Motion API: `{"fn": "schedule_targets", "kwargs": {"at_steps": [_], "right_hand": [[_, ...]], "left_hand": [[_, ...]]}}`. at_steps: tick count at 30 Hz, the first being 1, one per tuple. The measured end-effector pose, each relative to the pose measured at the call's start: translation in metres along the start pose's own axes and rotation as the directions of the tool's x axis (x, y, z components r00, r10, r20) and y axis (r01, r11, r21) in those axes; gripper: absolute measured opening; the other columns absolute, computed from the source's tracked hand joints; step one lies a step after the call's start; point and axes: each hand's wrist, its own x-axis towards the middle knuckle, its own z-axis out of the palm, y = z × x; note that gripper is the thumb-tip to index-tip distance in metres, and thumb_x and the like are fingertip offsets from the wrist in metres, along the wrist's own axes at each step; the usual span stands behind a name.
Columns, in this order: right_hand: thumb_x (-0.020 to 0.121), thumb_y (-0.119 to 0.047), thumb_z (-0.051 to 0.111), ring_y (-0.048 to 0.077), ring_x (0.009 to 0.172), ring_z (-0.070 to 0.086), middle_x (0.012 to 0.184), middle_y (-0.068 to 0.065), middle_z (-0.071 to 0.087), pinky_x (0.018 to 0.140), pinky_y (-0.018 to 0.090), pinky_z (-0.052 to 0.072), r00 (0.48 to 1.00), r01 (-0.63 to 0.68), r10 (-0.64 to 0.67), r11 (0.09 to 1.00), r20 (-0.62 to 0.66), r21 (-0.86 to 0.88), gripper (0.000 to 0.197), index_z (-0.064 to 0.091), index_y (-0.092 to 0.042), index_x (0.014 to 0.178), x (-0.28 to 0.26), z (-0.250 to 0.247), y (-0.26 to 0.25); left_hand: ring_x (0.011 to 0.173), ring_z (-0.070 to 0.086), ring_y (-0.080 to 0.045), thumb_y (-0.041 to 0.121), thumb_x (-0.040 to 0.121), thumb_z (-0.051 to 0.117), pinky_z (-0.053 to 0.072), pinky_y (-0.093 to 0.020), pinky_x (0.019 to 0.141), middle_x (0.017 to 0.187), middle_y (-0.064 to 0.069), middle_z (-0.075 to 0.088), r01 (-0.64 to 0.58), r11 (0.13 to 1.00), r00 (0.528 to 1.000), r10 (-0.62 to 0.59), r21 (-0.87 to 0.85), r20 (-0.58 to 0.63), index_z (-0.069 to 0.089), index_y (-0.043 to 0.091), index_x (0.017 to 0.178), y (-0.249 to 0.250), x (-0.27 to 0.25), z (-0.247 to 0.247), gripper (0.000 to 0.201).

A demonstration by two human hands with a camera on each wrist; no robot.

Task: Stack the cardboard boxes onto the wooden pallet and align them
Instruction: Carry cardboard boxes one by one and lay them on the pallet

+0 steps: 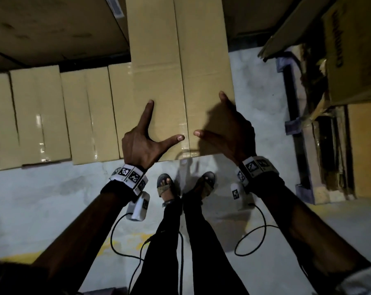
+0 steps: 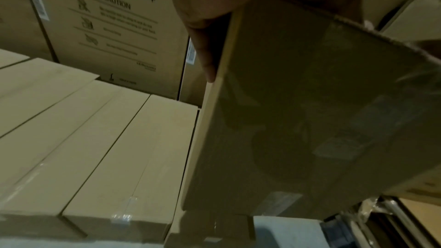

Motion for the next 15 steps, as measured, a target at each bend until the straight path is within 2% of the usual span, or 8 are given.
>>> {"fn": "schedule_targets", "kwargs": {"at_steps": [3,7,9,12,15], "right_hand": [[0.065,-0.083,0.075,0.031,0.126,0.060,0.138,0.006,0.063,0.098,0.039,0.049,1.000,-0.011,0.011,1.000,0.006,-0.012,0.119,0.011,-0.051,0.161,-0.023,-0.036,-0.045],[0.066,-0.085,0.073,0.032,0.120,0.065,0.134,0.014,0.066,0.093,0.035,0.053,0.992,0.081,-0.082,0.997,-0.099,-0.019,0.120,0.020,-0.039,0.163,-0.061,-0.081,-0.099],[0.067,-0.081,0.077,0.029,0.123,0.063,0.139,0.010,0.064,0.098,0.034,0.053,0.982,0.118,-0.115,0.993,-0.152,0.011,0.116,0.024,-0.040,0.162,-0.081,-0.101,-0.122],[0.067,-0.080,0.077,0.026,0.142,0.047,0.157,-0.001,0.048,0.114,0.040,0.044,0.984,0.129,-0.119,0.989,-0.136,0.068,0.113,0.017,-0.054,0.159,-0.102,-0.133,-0.158],[0.066,-0.081,0.076,0.024,0.146,0.042,0.161,-0.004,0.043,0.116,0.040,0.041,0.971,0.206,-0.196,0.977,-0.139,0.059,0.115,0.014,-0.054,0.159,-0.114,-0.161,-0.187]], "left_hand": [[0.079,0.071,-0.030,0.094,0.062,0.065,0.047,-0.028,0.077,0.092,-0.007,0.077,-0.003,1.000,1.000,0.003,-0.016,-0.016,0.014,0.052,0.160,0.022,-0.023,-0.053,0.118],[0.073,0.069,-0.027,0.097,0.058,0.064,0.054,-0.033,0.077,0.080,-0.006,0.074,-0.047,0.999,0.997,0.045,-0.024,-0.063,0.013,0.051,0.161,0.051,-0.059,-0.127,0.123],[0.067,0.067,-0.023,0.099,0.056,0.064,0.057,-0.035,0.076,0.075,-0.003,0.072,-0.059,0.998,0.993,0.057,-0.024,-0.101,0.014,0.051,0.161,0.064,-0.079,-0.161,0.126],[0.066,0.066,-0.021,0.099,0.055,0.065,0.058,-0.037,0.074,0.073,-0.003,0.070,-0.068,0.997,0.983,0.064,-0.019,-0.172,0.014,0.052,0.160,0.085,-0.104,-0.203,0.126],[0.065,0.066,-0.020,0.099,0.055,0.065,0.059,-0.040,0.076,0.074,-0.003,0.071,-0.072,0.997,0.965,0.061,-0.035,-0.255,0.014,0.052,0.160,0.102,-0.127,-0.238,0.126]]}}
